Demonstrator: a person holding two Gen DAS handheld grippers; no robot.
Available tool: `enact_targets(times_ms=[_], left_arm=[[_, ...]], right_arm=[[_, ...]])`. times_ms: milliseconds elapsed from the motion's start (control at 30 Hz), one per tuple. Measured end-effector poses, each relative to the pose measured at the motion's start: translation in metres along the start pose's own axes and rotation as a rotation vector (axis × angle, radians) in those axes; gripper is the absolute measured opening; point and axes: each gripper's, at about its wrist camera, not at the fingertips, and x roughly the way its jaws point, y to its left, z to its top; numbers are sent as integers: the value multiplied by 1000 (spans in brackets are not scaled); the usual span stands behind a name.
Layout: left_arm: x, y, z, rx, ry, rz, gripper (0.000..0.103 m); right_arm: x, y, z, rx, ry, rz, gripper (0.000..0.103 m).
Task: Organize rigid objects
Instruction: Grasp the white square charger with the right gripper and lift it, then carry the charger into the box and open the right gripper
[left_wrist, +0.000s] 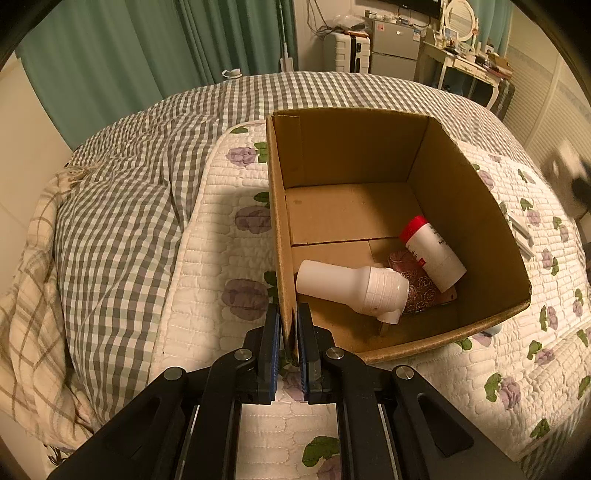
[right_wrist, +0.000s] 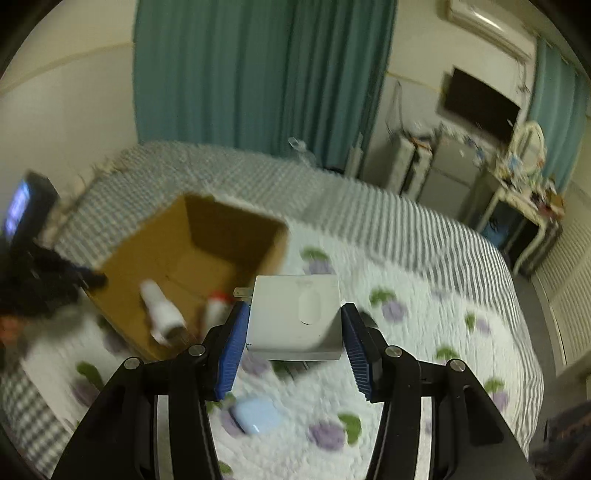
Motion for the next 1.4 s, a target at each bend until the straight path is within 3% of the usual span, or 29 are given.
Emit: enact_targets(times_ms=[267, 533, 767, 800, 833, 900, 1133, 1400], left_arm=[[-2, -1, 1, -23, -2, -7, 8], [-2, 1, 2, -43, -5, -19, 8], [-1, 3, 1, -54, -7, -18, 8], [-1, 3, 1, -54, -7, -21, 8], [-1, 3, 1, -54, -6, -23, 8], [0, 2, 1, -50, -7, -14, 8], [1, 1, 1, -46, -4, -7, 8], [1, 1, 0, -41, -2, 2, 8]], right_arm=[[30, 53, 31, -80, -18, 69, 50], [93, 77, 5, -88, 98, 61, 50], [103, 77, -12, -86, 120, 70, 51], [102, 78, -13, -84, 121, 73, 52], [99, 77, -12, -83, 112, 71, 61], [87, 73, -10, -74, 69, 56, 75], [51, 38, -3, -37, 10, 16, 79], [39, -33, -20, 7, 49, -94, 79]])
